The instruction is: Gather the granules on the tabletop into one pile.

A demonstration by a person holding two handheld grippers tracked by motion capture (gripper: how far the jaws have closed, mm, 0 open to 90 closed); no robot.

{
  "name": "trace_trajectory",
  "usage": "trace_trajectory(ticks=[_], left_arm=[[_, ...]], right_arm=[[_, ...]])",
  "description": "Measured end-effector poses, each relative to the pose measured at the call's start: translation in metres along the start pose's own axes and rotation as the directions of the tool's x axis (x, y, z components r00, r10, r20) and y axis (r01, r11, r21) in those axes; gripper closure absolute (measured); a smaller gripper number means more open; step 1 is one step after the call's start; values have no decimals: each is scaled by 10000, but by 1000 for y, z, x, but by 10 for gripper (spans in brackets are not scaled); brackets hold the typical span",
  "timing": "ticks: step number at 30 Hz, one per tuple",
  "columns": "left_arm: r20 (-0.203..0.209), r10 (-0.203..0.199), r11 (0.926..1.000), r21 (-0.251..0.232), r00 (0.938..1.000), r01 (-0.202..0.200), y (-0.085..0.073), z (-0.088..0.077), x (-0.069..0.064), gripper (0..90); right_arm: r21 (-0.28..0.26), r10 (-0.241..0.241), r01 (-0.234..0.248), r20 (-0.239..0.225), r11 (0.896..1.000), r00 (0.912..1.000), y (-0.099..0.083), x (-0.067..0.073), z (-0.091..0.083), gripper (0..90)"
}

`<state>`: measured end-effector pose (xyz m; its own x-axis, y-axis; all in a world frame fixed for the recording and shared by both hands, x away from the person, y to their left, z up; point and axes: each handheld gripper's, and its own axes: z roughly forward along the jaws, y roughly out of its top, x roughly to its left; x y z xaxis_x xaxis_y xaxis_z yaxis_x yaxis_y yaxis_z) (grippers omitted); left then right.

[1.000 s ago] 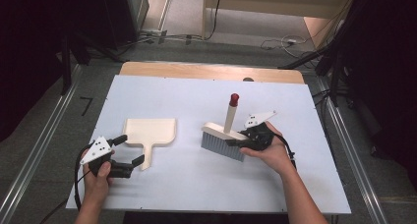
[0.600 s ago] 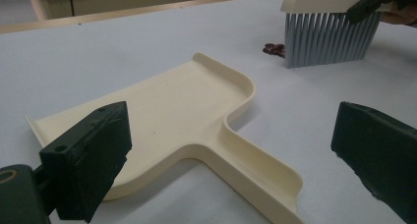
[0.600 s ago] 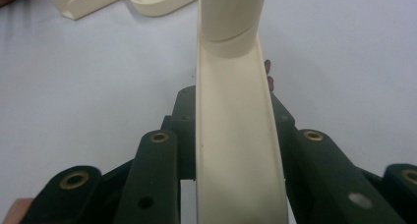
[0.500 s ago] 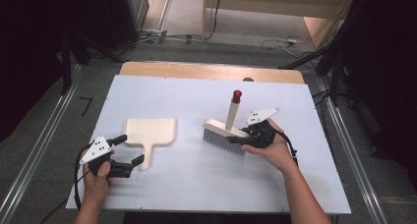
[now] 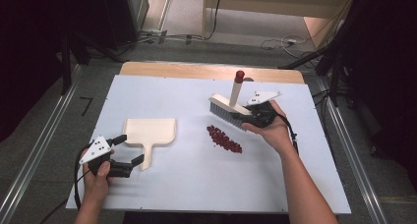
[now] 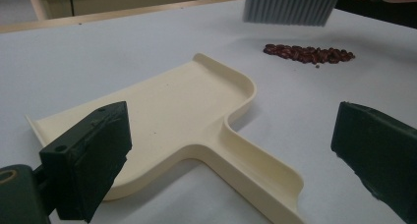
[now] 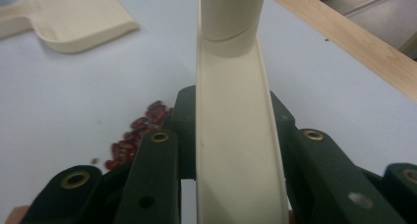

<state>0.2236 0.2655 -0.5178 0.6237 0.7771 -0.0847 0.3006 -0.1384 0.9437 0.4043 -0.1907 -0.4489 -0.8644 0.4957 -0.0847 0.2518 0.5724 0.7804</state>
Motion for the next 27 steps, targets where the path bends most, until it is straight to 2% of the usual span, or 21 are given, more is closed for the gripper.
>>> trace_trajectory(ticks=[1, 4, 6, 8, 13, 19, 27], left_arm=[[17, -8, 10000, -22, 10000, 8, 0, 0, 0, 18], [7, -23, 10000, -25, 10000, 23, 0, 0, 1, 18], [-3, -22, 10000, -10, 10000, 22, 0, 0, 1, 18], [-4, -23, 10000, 2, 10000, 23, 0, 0, 1, 18], [2, -29, 10000, -6, 10000, 29, 0, 0, 1, 18], [18, -28, 10000, 26, 10000, 28, 0, 0, 0, 18], [2, -13, 10000, 38, 10000, 13, 0, 0, 0, 18]], right_arm=[[25, -14, 14, 99, 10000, 10000, -1, -1, 3, 657], [164, -51, 53, -91, 9999, 9999, -7, -2, 11, 658], [295, -380, 385, -174, 9988, 9991, -11, 0, 14, 657], [144, -544, 550, -406, 9984, 9977, -13, 2, 15, 658], [189, -1022, 1041, -817, 9944, 9914, -17, 11, 10, 657], [67, -1147, 1163, -1173, 9932, 9865, -28, 19, -1, 657], [-13, -1369, 1381, -1388, 9904, 9808, -37, 30, -13, 657]])
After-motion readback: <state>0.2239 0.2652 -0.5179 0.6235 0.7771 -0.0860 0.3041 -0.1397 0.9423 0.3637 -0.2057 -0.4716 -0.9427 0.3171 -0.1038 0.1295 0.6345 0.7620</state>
